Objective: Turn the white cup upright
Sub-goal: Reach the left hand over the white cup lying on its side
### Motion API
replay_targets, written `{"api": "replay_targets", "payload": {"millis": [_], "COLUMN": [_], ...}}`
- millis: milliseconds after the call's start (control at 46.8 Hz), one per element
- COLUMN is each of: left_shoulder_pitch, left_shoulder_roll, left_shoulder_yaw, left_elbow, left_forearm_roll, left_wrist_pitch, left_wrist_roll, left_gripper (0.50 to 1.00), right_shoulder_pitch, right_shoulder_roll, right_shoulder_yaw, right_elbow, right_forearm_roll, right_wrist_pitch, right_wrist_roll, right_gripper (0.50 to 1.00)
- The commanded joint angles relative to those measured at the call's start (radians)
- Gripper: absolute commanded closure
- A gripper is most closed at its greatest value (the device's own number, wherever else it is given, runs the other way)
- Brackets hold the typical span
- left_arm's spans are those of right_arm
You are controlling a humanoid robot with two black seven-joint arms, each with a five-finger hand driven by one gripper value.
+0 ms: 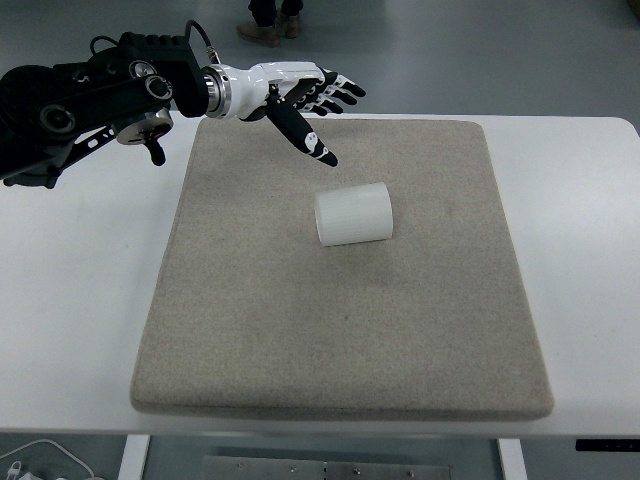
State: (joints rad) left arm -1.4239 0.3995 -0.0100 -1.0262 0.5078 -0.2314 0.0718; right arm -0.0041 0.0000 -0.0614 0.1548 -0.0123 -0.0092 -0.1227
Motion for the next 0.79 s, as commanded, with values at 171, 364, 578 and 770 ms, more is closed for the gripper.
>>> {"api": "replay_targets", "payload": {"millis": [171, 364, 578, 770], "left_shoulder_pitch": [-0.084, -0.093, -0.086, -0.075], "left_shoulder_roll": [-0.013, -0.059, -0.123, -0.168], "left_shoulder_yaw": [0.091, 0.105, 0.146, 0.165], "left_elbow": [-0.064, -0.058, -0.049, -0.026], "left_forearm_roll": [0.029, 0.051, 0.051, 0.051], "left_wrist_pitch": [0.007, 0.015, 0.037, 0.073], "left_wrist_roll": [0.105, 0.126, 0.151, 0.152], "left_gripper": [0.508, 0.508, 0.508, 0.510], "right_shoulder_pitch": [0.000, 0.000, 0.000, 0.000], "right_shoulder_roll": [0.000, 0.000, 0.000, 0.000], "right_shoulder_yaw": [0.000, 0.000, 0.000, 0.000], "right_elbow": [0.000, 0.000, 0.000, 0.000], "right_forearm_roll": [0.000, 0.000, 0.000, 0.000], "right_wrist_pitch": [0.000, 0.000, 0.000, 0.000], "right_wrist_roll": [0.000, 0.000, 0.000, 0.000], "right_gripper": [0.570, 0.570, 0.570, 0.570]}}
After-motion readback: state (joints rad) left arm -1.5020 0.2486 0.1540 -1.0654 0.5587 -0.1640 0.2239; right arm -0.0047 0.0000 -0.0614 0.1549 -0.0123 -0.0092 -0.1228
